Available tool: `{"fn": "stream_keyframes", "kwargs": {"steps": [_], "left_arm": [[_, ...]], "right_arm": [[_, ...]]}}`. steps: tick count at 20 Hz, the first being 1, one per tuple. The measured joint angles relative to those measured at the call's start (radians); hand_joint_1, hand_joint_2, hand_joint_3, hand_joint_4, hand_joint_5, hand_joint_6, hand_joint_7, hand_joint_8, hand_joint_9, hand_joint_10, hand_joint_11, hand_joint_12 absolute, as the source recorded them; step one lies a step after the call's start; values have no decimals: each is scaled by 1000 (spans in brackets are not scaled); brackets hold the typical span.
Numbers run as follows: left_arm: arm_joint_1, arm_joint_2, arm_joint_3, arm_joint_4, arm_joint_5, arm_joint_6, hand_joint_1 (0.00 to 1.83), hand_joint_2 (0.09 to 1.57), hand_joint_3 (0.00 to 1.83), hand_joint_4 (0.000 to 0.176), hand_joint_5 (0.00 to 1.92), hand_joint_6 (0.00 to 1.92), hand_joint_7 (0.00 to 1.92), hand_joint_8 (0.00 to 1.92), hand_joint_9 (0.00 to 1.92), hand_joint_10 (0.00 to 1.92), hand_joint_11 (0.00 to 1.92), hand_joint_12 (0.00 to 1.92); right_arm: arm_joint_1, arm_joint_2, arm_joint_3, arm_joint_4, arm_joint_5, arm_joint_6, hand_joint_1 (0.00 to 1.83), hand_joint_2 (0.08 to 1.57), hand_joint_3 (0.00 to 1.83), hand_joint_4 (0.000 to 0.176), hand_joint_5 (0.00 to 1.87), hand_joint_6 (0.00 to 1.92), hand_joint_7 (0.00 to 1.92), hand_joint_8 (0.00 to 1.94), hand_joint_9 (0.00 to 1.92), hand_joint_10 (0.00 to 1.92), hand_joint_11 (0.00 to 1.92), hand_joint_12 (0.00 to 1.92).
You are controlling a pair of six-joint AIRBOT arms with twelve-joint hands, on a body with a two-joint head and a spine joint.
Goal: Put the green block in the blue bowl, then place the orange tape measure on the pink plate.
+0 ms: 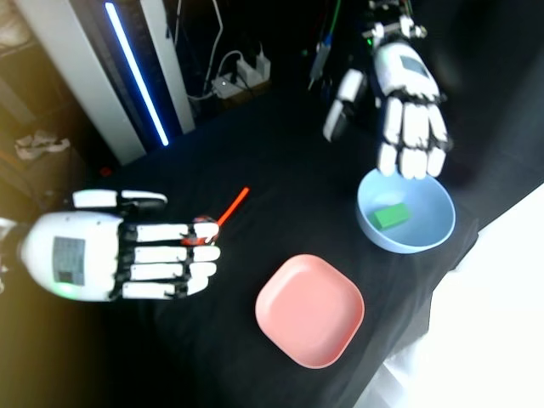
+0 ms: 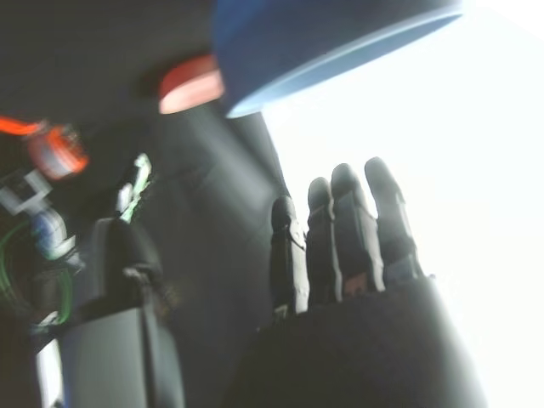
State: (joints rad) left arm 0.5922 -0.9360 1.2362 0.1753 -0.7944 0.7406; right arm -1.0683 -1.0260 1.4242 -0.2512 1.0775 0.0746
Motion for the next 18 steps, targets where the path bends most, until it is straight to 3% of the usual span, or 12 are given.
{"fn": "stream_keyframes", "kwargs": {"steps": [1,3,4,5,7,8,10,11,13,15,17,18], "left_arm": [[34,24,-25,1,-25,-2,530,832,0,111,166,0,127,0,89,1,0,356],[92,61,-67,-15,-76,-6,682,858,2,91,210,12,125,2,63,5,14,248],[120,79,-87,-21,-101,-6,680,861,3,98,203,7,120,0,63,4,10,246],[150,94,-105,-35,-122,-6,662,852,0,88,203,4,112,0,56,1,1,223],[227,116,-142,-85,-176,-7,612,828,0,104,216,2,117,1,27,6,0,41],[278,120,-158,-124,-215,-8,578,810,0,159,182,0,90,0,5,0,0,7],[370,120,-187,-183,-270,-7,724,824,0,96,186,4,80,0,4,1,0,0],[418,120,-203,-218,-305,-7,709,838,5,73,186,3,74,0,18,7,8,4],[478,119,-217,-273,-363,-8,698,838,3,80,175,0,55,0,11,2,0,0],[487,119,-222,-311,-385,-7,704,840,3,64,172,3,56,2,21,6,10,4],[487,118,-222,-312,-404,-12,750,888,21,103,181,6,38,0,1,0,101,45],[487,113,-223,-304,-406,-15,751,901,22,109,183,6,33,0,0,0,109,50]], "right_arm": [[0,0,3,0,-3,0,943,1121,0,0,549,8,364,2,354,0,0,947],[7,1,10,-9,-8,0,977,1114,0,0,548,3,357,1,361,4,15,933],[15,1,10,-9,-8,0,1003,1112,0,0,553,1,355,0,362,2,2,969],[18,0,13,-10,-10,0,1067,1096,0,0,570,6,370,5,387,10,30,995],[19,-2,16,-23,-16,0,1072,1056,0,0,594,4,402,5,440,15,102,1042],[31,-5,21,-42,-29,1,1090,1041,0,9,602,5,416,7,457,16,120,1054],[64,-16,26,-80,-68,0,1154,1019,0,39,625,10,441,12,454,10,76,1026],[95,-26,34,-116,-91,0,1032,1049,3,78,632,10,460,15,470,14,89,1031],[119,-53,47,-142,-102,11,892,1088,7,121,640,1,469,1,485,7,124,1090],[119,-77,58,-179,-117,35,947,1093,5,102,647,2,469,0,469,0,90,1084],[124,-92,66,-207,-137,42,1136,1058,0,22,790,6,618,8,587,14,192,961],[134,-97,75,-222,-147,43,1160,1057,0,0,871,7,729,13,701,28,287,966]]}}
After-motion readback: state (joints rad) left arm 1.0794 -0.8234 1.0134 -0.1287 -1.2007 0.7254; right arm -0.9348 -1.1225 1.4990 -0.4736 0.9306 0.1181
